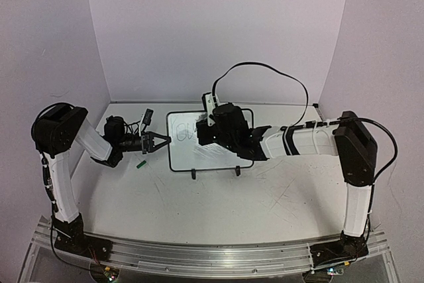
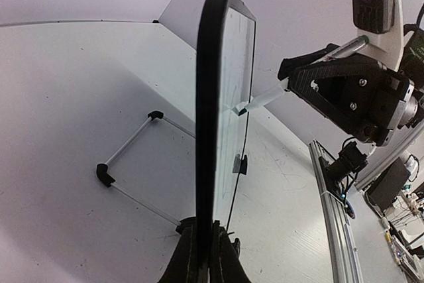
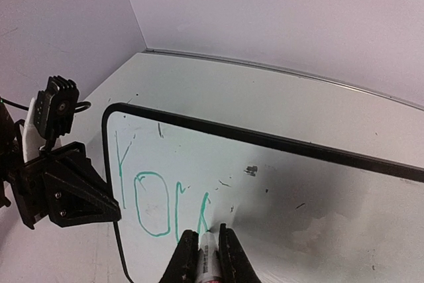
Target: Write a sentence on the whiteboard
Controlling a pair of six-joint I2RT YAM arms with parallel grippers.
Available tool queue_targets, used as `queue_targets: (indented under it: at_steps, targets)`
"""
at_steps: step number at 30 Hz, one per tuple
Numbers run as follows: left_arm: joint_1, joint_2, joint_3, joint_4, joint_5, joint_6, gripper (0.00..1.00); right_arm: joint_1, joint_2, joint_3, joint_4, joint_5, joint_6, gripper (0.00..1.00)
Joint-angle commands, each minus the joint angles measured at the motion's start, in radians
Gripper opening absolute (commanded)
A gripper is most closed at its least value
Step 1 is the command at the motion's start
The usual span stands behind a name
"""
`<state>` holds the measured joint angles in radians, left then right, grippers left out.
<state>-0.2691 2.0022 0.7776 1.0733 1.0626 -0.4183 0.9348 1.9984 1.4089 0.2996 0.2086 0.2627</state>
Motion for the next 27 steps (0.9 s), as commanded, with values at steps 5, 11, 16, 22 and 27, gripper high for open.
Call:
queue_targets:
  at_steps: [5,11,16,22,27]
  targets:
    - [0.01,-0.013,0.018,0.017,0.011,0.012,0.0,-0.015,-0.034,-0.05,-0.034,0.049,0.009,0.0]
    - [0.011,-0.012,0.018,0.015,0.011,0.011,0.0,-0.014,-0.062,-0.061,-0.036,0.046,0.012,0.0]
    - [0.011,-0.01,0.02,0.014,0.01,0.01,0.0,-0.013,-0.153,-0.099,-0.009,-0.014,0.038,0.0]
    - [0.011,-0.011,0.021,0.013,0.01,0.012,0.0,-0.054,-0.193,-0.15,0.036,-0.028,0.052,0.0]
    - [0.011,-0.018,0.015,0.01,0.007,0.016,0.0,-0.057,-0.169,-0.127,0.057,-0.046,0.038,0.0]
